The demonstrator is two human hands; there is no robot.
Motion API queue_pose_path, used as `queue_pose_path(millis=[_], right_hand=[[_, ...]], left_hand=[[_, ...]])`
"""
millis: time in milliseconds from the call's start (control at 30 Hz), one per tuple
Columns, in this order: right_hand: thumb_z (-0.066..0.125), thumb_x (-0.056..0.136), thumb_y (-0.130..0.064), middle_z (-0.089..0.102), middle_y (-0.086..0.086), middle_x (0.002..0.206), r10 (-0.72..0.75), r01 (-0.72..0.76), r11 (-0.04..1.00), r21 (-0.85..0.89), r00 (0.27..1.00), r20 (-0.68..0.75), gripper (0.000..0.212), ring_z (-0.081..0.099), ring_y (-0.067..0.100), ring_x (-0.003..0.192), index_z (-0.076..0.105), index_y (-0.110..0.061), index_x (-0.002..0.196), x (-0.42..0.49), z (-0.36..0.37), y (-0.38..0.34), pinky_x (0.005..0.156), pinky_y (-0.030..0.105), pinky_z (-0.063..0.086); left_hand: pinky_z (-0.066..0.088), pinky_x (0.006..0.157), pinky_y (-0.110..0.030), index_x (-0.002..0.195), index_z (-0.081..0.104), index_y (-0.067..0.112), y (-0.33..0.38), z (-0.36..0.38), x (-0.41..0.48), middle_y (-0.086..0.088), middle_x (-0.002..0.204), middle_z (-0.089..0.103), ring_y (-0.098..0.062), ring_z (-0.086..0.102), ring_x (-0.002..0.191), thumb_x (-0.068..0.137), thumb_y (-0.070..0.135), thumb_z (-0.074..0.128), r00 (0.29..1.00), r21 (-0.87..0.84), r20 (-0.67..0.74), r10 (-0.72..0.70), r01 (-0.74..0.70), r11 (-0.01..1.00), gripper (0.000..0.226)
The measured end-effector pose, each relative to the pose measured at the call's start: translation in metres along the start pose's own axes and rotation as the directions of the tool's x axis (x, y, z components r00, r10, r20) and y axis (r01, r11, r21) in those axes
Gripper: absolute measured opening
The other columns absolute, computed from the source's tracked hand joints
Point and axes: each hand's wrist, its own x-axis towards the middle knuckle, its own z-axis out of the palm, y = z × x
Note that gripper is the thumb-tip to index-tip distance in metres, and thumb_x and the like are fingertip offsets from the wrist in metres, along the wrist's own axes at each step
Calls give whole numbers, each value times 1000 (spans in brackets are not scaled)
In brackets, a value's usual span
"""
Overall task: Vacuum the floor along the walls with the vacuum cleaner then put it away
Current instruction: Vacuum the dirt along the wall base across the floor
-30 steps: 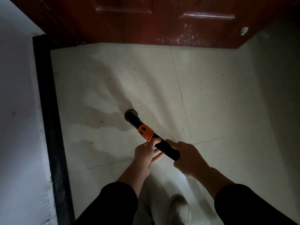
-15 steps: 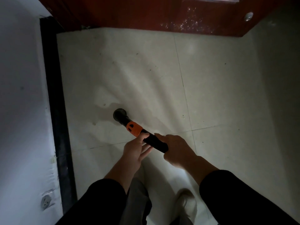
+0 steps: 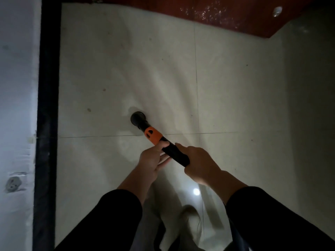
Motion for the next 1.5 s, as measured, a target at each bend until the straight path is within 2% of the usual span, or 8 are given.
queue_pose_path(millis=[100,200,333,533,800,967,1233,1500], right_hand=[[52,88,-5,44,-8,87,17,-17,999,-35,1000,11,72,47,11,78,27,-30,151,0,3,10,64,18,35],[53,88,-6,49,-4,95,12,-11,999,-34,999,41,74,52,15,87,25,-30,152,9,3,-1,73,22,39],[57,87,-5,58,6,116,-27,30,999,-36,997,78,76,56,23,106,25,-26,153,27,1,-29,88,28,45],[58,86,-6,59,12,118,-55,62,996,-64,993,102,75,56,27,111,26,-20,153,47,-4,-71,93,35,46],[60,85,-5,60,10,116,-109,118,991,-69,987,114,75,58,26,109,30,-21,151,79,-16,-102,87,29,48],[61,85,-3,61,9,113,-173,192,978,-84,966,191,74,59,25,107,31,-23,150,92,-28,-106,87,30,50],[63,80,2,63,1,116,-315,361,930,-68,879,359,84,59,16,102,32,-31,150,53,-74,-115,78,17,46],[72,79,-3,64,-3,112,-397,526,845,-97,739,544,86,61,8,94,33,-34,149,-30,-95,-172,75,12,49]], left_hand=[[57,55,-24,110,61,2,-9,4,2,-10,105,69,-20,69,91,86,14,70,1000,-20,-4,-30,30,999,28],[56,53,-23,114,59,2,-2,-7,3,-12,109,68,-22,69,93,86,14,70,999,-65,-34,-29,27,998,33],[57,64,-27,115,59,1,20,-28,5,-14,106,69,-25,69,94,86,13,70,999,-103,-48,-9,4,995,34],[56,69,-27,108,60,2,52,-51,4,-11,106,67,-24,67,96,86,11,69,998,-159,-63,15,-24,987,26],[55,85,-35,97,58,9,89,-55,4,-8,103,66,-22,65,96,89,14,66,990,-214,-129,49,-77,974,12],[55,74,-32,99,57,8,95,-52,-2,-8,105,64,-24,63,102,91,14,65,978,-296,-206,19,-81,952,13],[54,47,-24,82,63,15,71,-27,-75,-6,85,69,-15,67,75,87,10,68,913,-539,-405,55,-287,792,9],[56,55,-24,87,70,12,33,-46,-194,-6,82,70,-9,67,68,83,6,71,821,-635,-568,51,-477,607,6]])
